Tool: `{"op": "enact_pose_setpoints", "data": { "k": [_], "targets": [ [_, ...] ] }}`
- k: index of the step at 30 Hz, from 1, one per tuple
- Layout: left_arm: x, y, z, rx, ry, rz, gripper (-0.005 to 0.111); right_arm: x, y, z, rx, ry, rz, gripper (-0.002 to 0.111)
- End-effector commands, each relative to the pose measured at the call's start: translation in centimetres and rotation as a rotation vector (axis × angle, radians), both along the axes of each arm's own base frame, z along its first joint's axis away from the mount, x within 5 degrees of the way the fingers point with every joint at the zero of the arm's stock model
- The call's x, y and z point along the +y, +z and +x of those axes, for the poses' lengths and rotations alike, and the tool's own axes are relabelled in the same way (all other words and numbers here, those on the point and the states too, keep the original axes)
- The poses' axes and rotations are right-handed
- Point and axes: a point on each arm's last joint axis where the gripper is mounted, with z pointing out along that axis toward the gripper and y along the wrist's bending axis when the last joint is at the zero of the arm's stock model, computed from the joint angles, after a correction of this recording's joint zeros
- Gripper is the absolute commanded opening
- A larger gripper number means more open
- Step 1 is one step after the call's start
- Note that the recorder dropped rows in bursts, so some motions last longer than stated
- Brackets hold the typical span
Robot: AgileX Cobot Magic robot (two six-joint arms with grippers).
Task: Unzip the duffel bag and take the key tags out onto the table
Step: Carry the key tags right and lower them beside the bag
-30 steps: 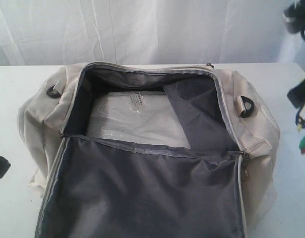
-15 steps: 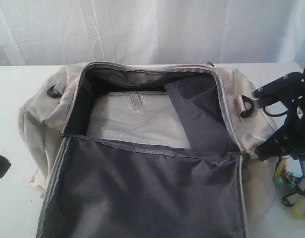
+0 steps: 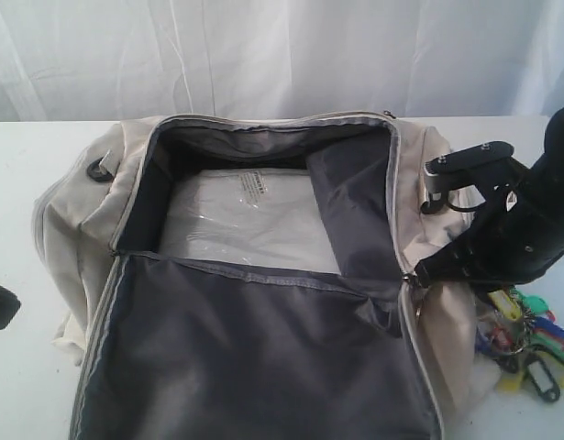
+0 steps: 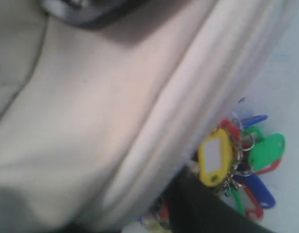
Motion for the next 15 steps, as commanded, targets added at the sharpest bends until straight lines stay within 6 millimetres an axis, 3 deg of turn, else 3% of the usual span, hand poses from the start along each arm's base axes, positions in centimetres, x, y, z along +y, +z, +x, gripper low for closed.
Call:
{"op": "enact_pose_setpoints", "data": {
  "k": [1,3,8,12,15],
  "targets": [
    [0.0,-0.1,-0.3,0.015,0.003,-0.014,0.0,0.3,-0.4,0.4,-0.015,0.008,0.025,0.057],
    [0.0,-0.1,-0.3,0.013,0.004,-0.014,0.0,0.3,0.1,0.3,-0.03,0.008,0.032,0.065],
    [0.0,-0.1,-0.2,0.01,0.005,-0.016,0.0,-0.3,3.1,-0.9,-0.108,-0.012,0.077,0.065],
    [0.0,-0.1,-0.2,0.0,0.005,-0.011,0.0,-1.6,6.8,-4.1,-0.132,-0.014,0.091,0.065],
    [0.0,0.2,0.2,-0.037,0.024,-0.025,0.0,-2.8,9.2,-6.4,-0.195,-0.007,0.098,0.051]
  ]
}}
